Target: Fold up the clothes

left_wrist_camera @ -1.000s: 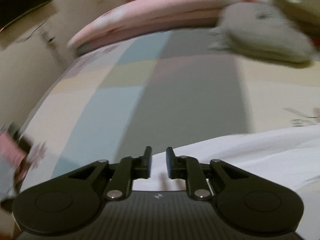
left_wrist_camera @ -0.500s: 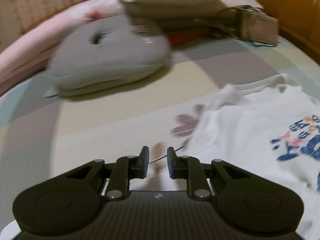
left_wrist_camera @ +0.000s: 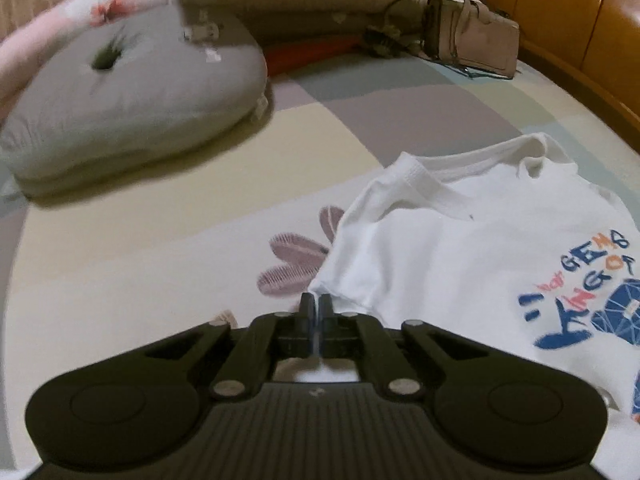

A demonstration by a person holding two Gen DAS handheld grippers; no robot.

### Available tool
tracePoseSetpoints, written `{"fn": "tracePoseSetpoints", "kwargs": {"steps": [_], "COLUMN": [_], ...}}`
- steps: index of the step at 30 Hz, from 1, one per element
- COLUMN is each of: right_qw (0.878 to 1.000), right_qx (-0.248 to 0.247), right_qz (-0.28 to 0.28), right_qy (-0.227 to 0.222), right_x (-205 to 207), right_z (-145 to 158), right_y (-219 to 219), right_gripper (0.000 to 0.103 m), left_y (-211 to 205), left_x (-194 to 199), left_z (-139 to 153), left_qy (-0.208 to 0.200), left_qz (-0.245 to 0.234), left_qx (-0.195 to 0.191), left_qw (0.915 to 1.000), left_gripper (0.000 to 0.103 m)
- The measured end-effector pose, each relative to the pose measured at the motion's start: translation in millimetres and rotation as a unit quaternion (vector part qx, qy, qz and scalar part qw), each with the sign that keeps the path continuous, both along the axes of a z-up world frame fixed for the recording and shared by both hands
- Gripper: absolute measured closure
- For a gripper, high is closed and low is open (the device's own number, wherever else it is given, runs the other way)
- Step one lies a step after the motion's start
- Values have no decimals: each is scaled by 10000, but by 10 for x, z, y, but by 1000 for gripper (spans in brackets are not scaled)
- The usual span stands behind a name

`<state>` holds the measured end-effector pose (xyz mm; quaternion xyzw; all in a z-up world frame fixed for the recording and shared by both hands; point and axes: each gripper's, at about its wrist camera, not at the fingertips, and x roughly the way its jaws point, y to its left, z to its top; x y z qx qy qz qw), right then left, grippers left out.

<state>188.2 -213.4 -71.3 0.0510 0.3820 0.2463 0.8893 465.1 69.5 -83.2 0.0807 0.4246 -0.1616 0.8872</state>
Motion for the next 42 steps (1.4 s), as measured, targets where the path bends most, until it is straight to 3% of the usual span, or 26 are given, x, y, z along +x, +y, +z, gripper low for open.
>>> {"fn": "tracePoseSetpoints", "kwargs": {"steps": [7, 12, 14, 20, 28, 30, 34, 36, 38, 42], "right_qw": [9999, 9996, 9997, 9998, 9996, 9994, 9986, 9980, 9965, 9883], "right_qx": [-71, -76, -77, -29, -136, -196, -309, -388, -544, -1126], "right_qz": [-106, -245, -235, -205, -213, -255, -354, -453, -609, -1030], "right_qy": [21, 83, 54, -43, -132, -158, -225, -212, -175, 77], "right_x": [17, 28, 14, -38, -145, -185, -288, -332, -369, -399], "right_z": [-25, -39, -19, 57, 170, 209, 276, 274, 244, 51], "right_y": [-35, -89, -96, -72, -17, -19, -39, -63, -95, -209], "right_gripper": [16, 16, 16, 16, 15, 15, 14, 13, 12, 8], "left_y": [-20, -18, 57, 509, 981, 1035, 995, 901, 778, 450], "left_x": [371, 465, 371, -7, -659, -818, -1025, -1140, -1290, -1614], "left_z": [195, 135, 163, 313, 4, -35, 36, 105, 233, 497], "left_qy": [-420, -312, -435, -465, 145, 139, 217, 182, 80, -158], "left_qz": [313, 545, 557, 834, 1167, 1246, 1344, 1239, 1101, 726], "left_qx": [170, 238, 291, 445, 454, 425, 628, 853, 818, 745], "left_qw": [9985, 9977, 9971, 9944, 9920, 9912, 9887, 9885, 9905, 9945], "left_gripper": [103, 102, 94, 95, 95, 95, 94, 95, 94, 82]}}
